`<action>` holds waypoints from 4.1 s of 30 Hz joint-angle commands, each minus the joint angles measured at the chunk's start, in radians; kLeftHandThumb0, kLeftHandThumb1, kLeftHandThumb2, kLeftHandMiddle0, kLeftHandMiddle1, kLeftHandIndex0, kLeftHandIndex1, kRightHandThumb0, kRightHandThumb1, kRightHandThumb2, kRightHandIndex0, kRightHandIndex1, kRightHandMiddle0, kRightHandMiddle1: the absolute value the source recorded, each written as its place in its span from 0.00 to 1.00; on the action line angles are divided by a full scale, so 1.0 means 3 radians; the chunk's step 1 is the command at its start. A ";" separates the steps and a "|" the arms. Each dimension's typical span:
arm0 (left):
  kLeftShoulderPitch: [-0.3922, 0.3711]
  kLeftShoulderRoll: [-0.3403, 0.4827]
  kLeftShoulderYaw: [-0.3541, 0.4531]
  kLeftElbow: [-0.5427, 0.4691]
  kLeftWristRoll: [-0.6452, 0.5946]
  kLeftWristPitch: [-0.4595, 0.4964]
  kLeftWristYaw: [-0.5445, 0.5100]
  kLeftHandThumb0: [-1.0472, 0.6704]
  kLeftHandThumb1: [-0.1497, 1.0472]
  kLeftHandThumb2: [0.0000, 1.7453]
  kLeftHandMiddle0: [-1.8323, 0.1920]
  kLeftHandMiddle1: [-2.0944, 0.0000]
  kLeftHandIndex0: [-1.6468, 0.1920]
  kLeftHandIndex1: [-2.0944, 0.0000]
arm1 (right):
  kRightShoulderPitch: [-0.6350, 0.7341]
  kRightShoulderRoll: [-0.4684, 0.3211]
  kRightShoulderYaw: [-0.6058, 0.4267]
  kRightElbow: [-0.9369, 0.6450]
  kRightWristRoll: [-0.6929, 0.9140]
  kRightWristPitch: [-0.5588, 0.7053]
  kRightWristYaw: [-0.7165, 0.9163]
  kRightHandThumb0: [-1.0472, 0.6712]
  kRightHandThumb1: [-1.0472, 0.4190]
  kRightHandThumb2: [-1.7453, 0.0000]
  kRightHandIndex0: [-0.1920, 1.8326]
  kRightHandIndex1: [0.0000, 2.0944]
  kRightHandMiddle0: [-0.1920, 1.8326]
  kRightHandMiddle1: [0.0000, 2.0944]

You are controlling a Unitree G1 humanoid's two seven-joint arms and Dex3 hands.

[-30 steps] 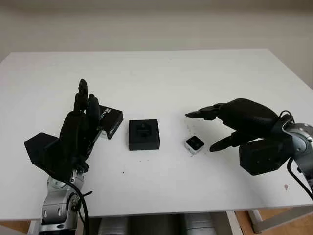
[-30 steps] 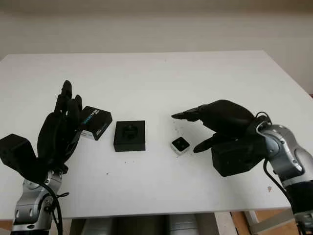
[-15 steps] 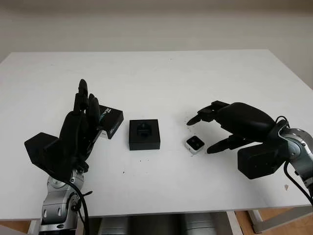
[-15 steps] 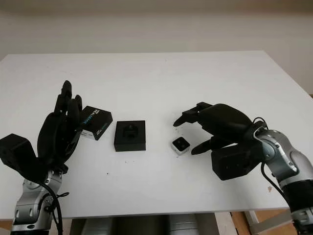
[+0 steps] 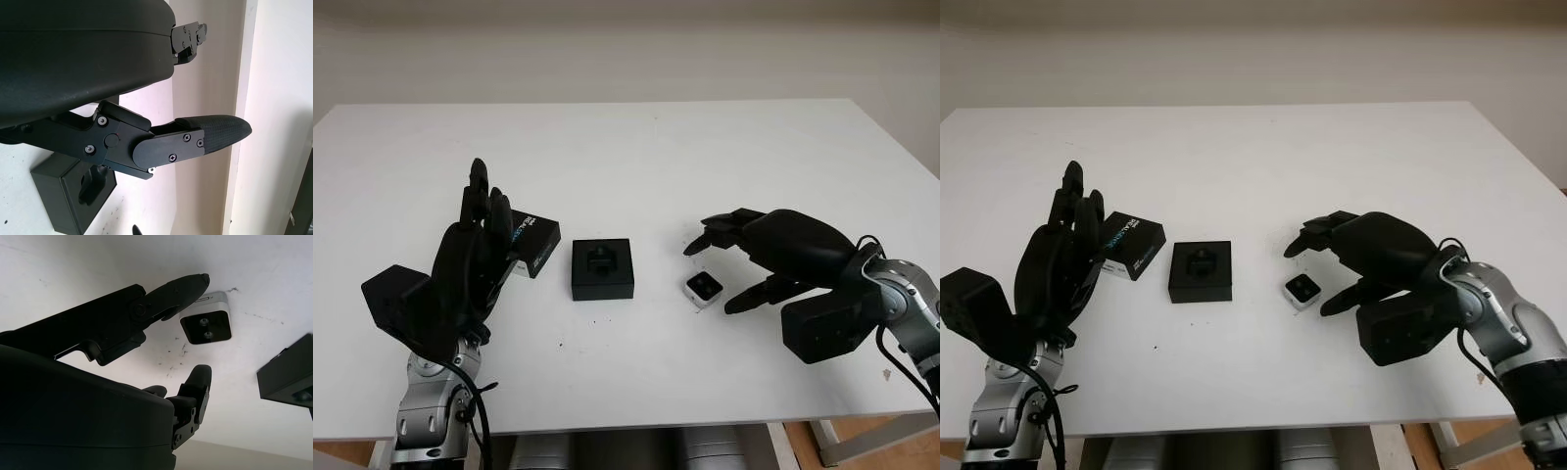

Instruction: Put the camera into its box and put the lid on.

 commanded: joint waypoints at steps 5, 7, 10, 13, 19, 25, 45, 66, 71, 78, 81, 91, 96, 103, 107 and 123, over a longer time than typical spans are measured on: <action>0.0025 0.0004 -0.0014 -0.0066 0.0014 -0.0018 0.0005 0.17 1.00 0.35 1.00 1.00 1.00 1.00 | -0.0088 0.0052 0.0028 0.0101 -0.0033 -0.0119 -0.0155 0.25 0.11 0.97 0.21 0.15 0.16 0.41; 0.0030 -0.0001 -0.0016 -0.0071 0.0017 -0.0020 0.0011 0.17 1.00 0.35 1.00 1.00 1.00 1.00 | -0.0085 0.0052 0.0032 0.0123 -0.0035 -0.0149 -0.0187 0.26 0.11 0.97 0.21 0.16 0.16 0.43; 0.0035 -0.0004 -0.0018 -0.0081 0.0019 -0.0012 0.0021 0.17 1.00 0.36 1.00 1.00 1.00 1.00 | -0.0072 0.0045 0.0036 0.0127 -0.0058 -0.0175 -0.0233 0.26 0.10 0.97 0.21 0.16 0.15 0.44; 0.0032 -0.0014 -0.0011 -0.0071 0.0003 -0.0020 0.0029 0.17 1.00 0.35 1.00 1.00 1.00 1.00 | -0.0057 0.0047 0.0033 0.0147 -0.0080 -0.0219 -0.0318 0.28 0.10 0.97 0.21 0.17 0.16 0.46; 0.0045 -0.0014 -0.0018 -0.0088 0.0003 0.0000 0.0029 0.17 1.00 0.35 1.00 1.00 1.00 1.00 | -0.0056 0.0060 0.0030 0.0288 -0.0103 -0.0363 -0.0531 0.29 0.09 0.97 0.17 0.28 0.15 0.54; 0.0058 -0.0018 -0.0024 -0.0105 -0.0005 0.0003 0.0022 0.17 1.00 0.35 1.00 1.00 1.00 1.00 | -0.0075 0.0048 0.0050 0.0400 -0.0173 -0.0377 -0.0611 0.30 0.09 0.97 0.15 0.30 0.16 0.54; 0.0059 -0.0008 -0.0037 -0.0113 0.0020 0.0038 0.0038 0.17 1.00 0.36 1.00 1.00 1.00 1.00 | -0.0176 0.0098 0.0179 0.0693 -0.0319 -0.0462 -0.0861 0.30 0.10 0.97 0.12 0.36 0.17 0.51; 0.0071 -0.0024 -0.0038 -0.0148 0.0010 0.0049 0.0063 0.18 1.00 0.35 1.00 1.00 1.00 1.00 | -0.0223 0.0125 0.0279 0.0790 -0.0388 -0.0483 -0.0890 0.31 0.08 0.97 0.14 0.32 0.21 0.57; 0.0060 -0.0037 -0.0024 -0.0126 -0.0005 0.0021 0.0069 0.18 1.00 0.34 1.00 1.00 1.00 1.00 | -0.0228 0.0120 0.0290 0.0812 -0.0424 -0.0504 -0.0943 0.32 0.06 0.96 0.16 0.31 0.24 0.60; 0.0058 -0.0028 -0.0024 -0.0130 0.0004 0.0016 0.0070 0.17 1.00 0.34 1.00 1.00 1.00 1.00 | -0.0262 0.0106 0.0312 0.0866 -0.0466 -0.0522 -0.1002 0.34 0.04 0.97 0.16 0.32 0.27 0.65; 0.0055 -0.0030 -0.0027 -0.0141 0.0004 0.0039 0.0079 0.17 1.00 0.34 1.00 1.00 1.00 1.00 | -0.0275 0.0107 0.0309 0.0913 -0.0463 -0.0567 -0.1053 0.35 0.04 0.97 0.17 0.33 0.28 0.65; 0.0063 -0.0031 -0.0035 -0.0147 0.0004 0.0042 0.0073 0.18 1.00 0.34 1.00 1.00 1.00 1.00 | -0.0243 0.0213 0.0237 0.1035 -0.0229 -0.0528 -0.1013 0.34 0.01 0.97 0.16 0.36 0.27 0.73; 0.0073 -0.0037 -0.0029 -0.0140 0.0002 0.0032 0.0087 0.18 1.00 0.34 1.00 1.00 1.00 1.00 | -0.0227 0.0329 0.0163 0.1094 0.0143 -0.0425 -0.0785 0.34 0.00 0.97 0.17 0.29 0.25 0.80; 0.0092 -0.0026 -0.0027 -0.0160 -0.0012 0.0045 0.0072 0.18 1.00 0.34 1.00 1.00 1.00 1.00 | -0.0204 0.0562 -0.0060 0.1092 0.0858 -0.0004 -0.0231 0.36 0.01 0.97 0.18 0.17 0.26 0.82; 0.0104 -0.0018 -0.0032 -0.0169 -0.0011 0.0049 0.0055 0.18 1.00 0.34 1.00 1.00 1.00 1.00 | -0.0188 0.0620 -0.0148 0.0978 0.1063 0.0242 0.0002 0.35 0.00 0.97 0.18 0.10 0.24 0.82; 0.0112 -0.0039 -0.0044 -0.0169 -0.0021 0.0061 0.0042 0.19 1.00 0.34 1.00 1.00 1.00 1.00 | -0.0082 0.0974 -0.0308 0.0146 0.1131 0.0843 -0.0135 0.34 0.00 0.96 0.21 0.05 0.27 0.82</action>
